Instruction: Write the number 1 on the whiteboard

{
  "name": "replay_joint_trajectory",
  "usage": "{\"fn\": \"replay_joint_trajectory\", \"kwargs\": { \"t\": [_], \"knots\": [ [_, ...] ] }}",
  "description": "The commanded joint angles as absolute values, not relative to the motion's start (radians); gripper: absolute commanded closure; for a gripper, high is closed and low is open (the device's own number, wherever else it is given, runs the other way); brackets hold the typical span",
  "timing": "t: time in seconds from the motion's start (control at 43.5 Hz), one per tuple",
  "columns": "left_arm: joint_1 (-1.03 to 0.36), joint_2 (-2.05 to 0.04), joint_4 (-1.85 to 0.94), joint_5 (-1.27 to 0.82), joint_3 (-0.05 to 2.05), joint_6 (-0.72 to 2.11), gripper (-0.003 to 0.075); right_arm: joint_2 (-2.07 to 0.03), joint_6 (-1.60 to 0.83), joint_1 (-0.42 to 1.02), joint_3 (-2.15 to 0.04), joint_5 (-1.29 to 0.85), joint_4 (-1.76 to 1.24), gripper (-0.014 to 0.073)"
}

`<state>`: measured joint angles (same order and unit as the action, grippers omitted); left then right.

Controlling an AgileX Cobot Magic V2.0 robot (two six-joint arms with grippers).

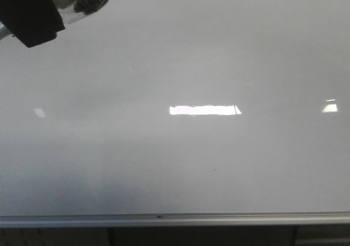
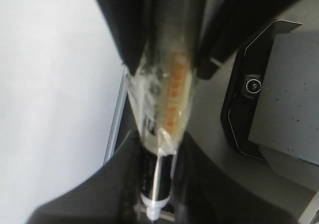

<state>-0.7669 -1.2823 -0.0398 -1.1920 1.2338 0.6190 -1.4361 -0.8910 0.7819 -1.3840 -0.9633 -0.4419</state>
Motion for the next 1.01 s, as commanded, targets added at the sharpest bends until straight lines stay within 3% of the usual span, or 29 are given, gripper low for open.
{"fn": "replay_joint_trajectory", "kwargs": {
  "t": [0.0, 0.276, 0.368, 0.483, 0.574, 0.666, 0.988],
  "knots": [
    [-0.773, -1.261, -0.053, -1.154, 1.267, 0.603, 0.0741, -1.405, -0.899, 0.782, -1.421, -0.929, -0.477, 0.0495],
    [-0.773, -1.261, -0.053, -1.152, 1.267, 0.603, 0.0735, -1.405, -0.897, 0.782, -1.421, -0.932, -0.477, 0.0580],
    [-0.773, -1.261, -0.053, -1.152, 1.267, 0.603, 0.0684, -1.405, -0.897, 0.782, -1.421, -0.932, -0.477, 0.0610],
    [-0.773, -1.259, -0.053, -1.152, 1.267, 0.603, 0.0519, -1.405, -0.897, 0.780, -1.421, -0.932, -0.477, 0.0651],
    [-0.773, -1.255, -0.050, -1.157, 1.267, 0.597, 0.0342, -1.405, -0.896, 0.779, -1.421, -0.933, -0.476, 0.0656],
    [-0.771, -1.247, -0.044, -1.181, 1.267, 0.591, 0.0229, -1.401, -0.890, 0.770, -1.421, -0.943, -0.467, 0.0656],
    [-0.595, -1.123, -0.084, -1.185, 1.263, 0.520, 0.0227, -1.329, -0.782, 0.590, -1.421, -1.112, -0.458, 0.0653]
  ]
}}
